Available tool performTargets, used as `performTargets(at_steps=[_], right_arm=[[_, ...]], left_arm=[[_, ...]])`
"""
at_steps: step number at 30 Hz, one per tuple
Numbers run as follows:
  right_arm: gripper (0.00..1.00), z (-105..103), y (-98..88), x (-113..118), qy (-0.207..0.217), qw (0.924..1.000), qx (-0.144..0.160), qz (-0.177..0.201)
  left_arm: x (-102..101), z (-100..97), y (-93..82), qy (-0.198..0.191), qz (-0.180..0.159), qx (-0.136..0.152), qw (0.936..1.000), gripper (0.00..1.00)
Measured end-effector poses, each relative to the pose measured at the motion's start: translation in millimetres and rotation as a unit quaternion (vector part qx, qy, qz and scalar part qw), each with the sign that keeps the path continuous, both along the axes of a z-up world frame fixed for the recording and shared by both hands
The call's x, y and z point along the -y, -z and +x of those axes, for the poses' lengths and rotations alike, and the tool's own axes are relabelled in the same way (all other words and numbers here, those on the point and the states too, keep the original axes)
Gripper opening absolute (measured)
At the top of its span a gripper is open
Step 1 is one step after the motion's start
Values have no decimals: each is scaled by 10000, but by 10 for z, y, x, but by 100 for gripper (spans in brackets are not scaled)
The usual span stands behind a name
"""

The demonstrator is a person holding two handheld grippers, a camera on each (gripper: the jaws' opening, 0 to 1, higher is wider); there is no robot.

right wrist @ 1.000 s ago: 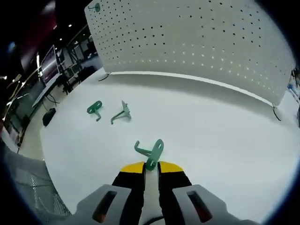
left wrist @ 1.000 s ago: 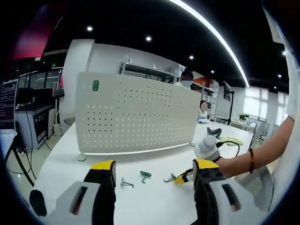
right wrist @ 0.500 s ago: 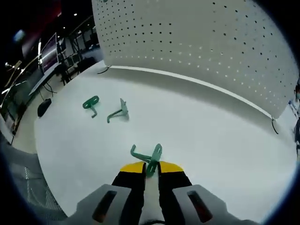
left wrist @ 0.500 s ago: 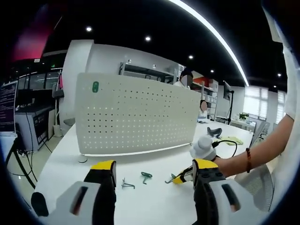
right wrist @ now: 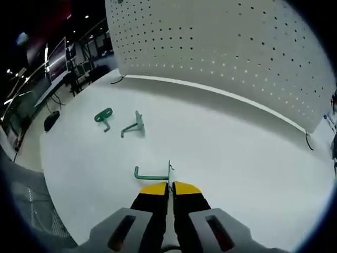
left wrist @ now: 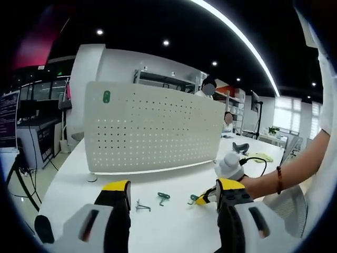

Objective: Insert the hook assembly into the mounting plate slot until the hook locks in place.

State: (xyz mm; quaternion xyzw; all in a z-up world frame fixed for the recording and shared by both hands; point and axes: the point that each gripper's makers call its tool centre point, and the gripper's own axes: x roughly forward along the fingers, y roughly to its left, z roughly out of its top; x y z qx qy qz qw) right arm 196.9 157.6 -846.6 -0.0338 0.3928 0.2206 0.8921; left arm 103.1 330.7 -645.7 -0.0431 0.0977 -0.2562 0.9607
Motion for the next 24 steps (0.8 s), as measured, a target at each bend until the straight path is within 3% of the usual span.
performTargets(at_steps=[15,19,21,24], right_arm=[[1,-65,-528,-312,-344,9943,729,695],[1,-120,-650,-389,-453,9918,799,889],[1,-166,-684,-429,-381,9907,666,1125],[1,-218,-808,-498,-523,9864,849,1304]], left_arm=[[113,-118,-117,-64,-17,94,9999,66],[144,-153,-130,-83,12,94,9999,67],[156,-165,-113,-122,109,63,9998,67],[183,-175,-113,-155,81,32,9998,67]])
